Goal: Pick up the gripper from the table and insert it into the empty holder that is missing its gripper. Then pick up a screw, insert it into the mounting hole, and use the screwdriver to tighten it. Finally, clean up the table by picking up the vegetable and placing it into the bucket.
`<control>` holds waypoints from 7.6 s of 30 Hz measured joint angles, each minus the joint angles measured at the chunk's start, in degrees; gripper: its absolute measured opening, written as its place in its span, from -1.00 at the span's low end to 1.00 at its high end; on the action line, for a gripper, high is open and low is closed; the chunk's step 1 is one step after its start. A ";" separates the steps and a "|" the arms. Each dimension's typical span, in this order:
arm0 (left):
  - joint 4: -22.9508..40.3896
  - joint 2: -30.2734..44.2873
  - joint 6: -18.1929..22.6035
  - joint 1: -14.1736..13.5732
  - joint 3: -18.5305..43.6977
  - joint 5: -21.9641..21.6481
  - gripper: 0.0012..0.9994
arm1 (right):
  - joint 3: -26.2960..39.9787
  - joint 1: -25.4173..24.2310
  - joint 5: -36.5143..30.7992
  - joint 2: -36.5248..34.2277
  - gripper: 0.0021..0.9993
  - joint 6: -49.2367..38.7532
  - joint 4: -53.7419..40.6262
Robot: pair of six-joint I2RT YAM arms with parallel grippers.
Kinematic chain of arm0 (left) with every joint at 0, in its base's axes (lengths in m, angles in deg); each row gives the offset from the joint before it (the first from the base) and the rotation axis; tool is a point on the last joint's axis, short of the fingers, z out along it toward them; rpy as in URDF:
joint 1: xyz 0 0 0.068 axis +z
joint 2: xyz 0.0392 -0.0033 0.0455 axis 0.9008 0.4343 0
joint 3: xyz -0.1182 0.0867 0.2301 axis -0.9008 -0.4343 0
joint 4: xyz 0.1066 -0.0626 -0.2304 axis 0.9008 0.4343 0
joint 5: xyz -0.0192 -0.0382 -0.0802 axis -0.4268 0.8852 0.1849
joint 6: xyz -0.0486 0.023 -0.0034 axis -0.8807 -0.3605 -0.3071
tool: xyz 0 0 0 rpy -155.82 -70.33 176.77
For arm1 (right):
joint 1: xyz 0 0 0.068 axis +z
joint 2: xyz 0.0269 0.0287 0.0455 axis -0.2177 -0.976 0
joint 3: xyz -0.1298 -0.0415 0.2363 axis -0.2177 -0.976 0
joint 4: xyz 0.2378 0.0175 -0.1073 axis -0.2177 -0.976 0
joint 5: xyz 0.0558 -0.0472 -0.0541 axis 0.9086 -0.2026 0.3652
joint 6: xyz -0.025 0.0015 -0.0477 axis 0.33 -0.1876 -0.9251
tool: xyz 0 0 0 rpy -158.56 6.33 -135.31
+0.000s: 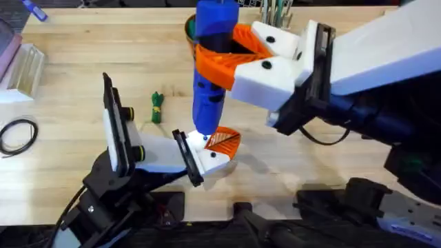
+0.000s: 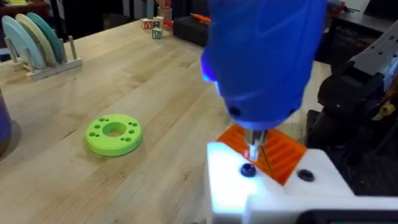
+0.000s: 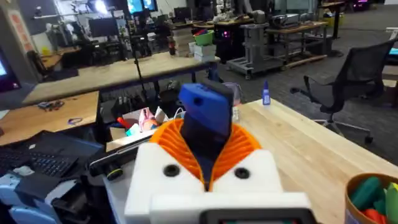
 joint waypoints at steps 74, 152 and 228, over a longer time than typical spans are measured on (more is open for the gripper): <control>0.02 0.06 -0.02 0.00 0.00 -0.01 -0.97 | 0.00 -0.01 0.37 -2.32 -0.96 -1.38 0.92; 0.01 0.05 -0.02 0.00 0.00 -0.01 -0.97 | 0.00 -0.01 0.58 -1.24 -0.96 0.17 -0.46; 0.09 0.00 0.00 0.00 0.03 -0.02 -0.97 | -0.20 -31.68 -24.39 -46.74 -0.24 -84.68 -3.57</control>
